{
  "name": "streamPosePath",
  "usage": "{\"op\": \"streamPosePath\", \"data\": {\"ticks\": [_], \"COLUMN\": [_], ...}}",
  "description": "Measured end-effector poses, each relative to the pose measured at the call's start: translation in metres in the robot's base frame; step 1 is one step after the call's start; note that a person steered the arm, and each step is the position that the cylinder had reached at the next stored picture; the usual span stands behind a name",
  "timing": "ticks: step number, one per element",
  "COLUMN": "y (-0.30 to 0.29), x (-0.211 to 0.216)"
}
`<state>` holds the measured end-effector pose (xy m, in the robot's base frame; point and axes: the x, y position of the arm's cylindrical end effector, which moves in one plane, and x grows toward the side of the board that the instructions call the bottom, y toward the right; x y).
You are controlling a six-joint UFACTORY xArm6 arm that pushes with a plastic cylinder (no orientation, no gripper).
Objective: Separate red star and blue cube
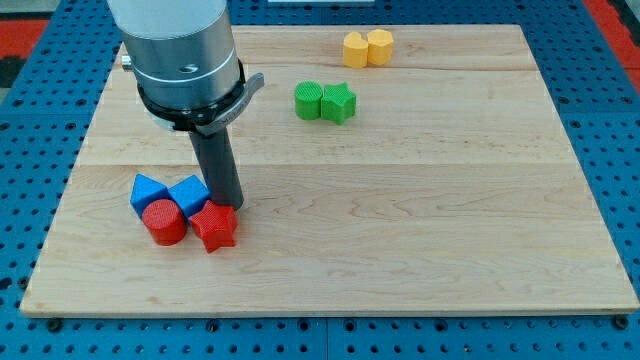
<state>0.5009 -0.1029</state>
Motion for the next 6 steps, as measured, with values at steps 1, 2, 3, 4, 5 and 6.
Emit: {"op": "streamPosePath", "data": {"ticks": [1, 2, 3, 4, 5, 6], "y": [-0.006, -0.010, -0.019, -0.031, -0.041, -0.042], "x": [0.000, 0.000, 0.000, -0.003, -0.018, -0.053]}}
